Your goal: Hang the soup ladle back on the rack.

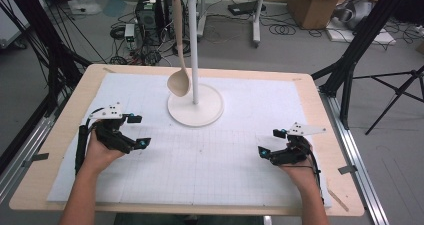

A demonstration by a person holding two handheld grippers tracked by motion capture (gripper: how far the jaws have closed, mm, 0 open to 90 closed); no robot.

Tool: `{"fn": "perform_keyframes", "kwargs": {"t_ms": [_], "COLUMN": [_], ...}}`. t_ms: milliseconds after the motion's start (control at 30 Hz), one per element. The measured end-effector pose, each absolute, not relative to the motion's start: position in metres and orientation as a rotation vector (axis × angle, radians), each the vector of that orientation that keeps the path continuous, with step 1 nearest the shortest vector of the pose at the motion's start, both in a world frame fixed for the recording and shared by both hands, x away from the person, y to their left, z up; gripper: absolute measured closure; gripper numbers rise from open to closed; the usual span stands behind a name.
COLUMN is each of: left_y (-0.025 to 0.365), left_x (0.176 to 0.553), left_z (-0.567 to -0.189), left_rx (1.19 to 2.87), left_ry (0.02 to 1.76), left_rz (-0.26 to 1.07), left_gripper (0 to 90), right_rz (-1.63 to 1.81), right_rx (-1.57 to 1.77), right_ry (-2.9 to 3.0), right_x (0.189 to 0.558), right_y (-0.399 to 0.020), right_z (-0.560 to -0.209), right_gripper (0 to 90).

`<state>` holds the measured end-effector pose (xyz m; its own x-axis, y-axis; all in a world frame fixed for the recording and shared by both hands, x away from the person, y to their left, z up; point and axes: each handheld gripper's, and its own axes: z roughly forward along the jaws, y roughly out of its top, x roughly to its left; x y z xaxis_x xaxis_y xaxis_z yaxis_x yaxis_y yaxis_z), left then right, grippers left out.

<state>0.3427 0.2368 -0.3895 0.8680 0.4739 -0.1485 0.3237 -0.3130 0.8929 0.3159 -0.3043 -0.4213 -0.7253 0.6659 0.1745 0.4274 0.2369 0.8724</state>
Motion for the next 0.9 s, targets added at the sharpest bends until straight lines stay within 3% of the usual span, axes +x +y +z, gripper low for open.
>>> {"fn": "perform_keyframes", "kwargs": {"t_ms": [900], "left_y": [0.2344], "left_x": [0.3429], "left_z": [-0.3916], "left_rx": [1.956], "left_ry": [0.589], "left_rz": [0.152], "left_gripper": [1.7], "right_rz": [1.465], "right_rx": [1.024], "right_ry": [2.294], "right_x": [0.3162], "right_y": [-0.3018], "right_z": [-0.4226], "right_gripper": [0.4]}}
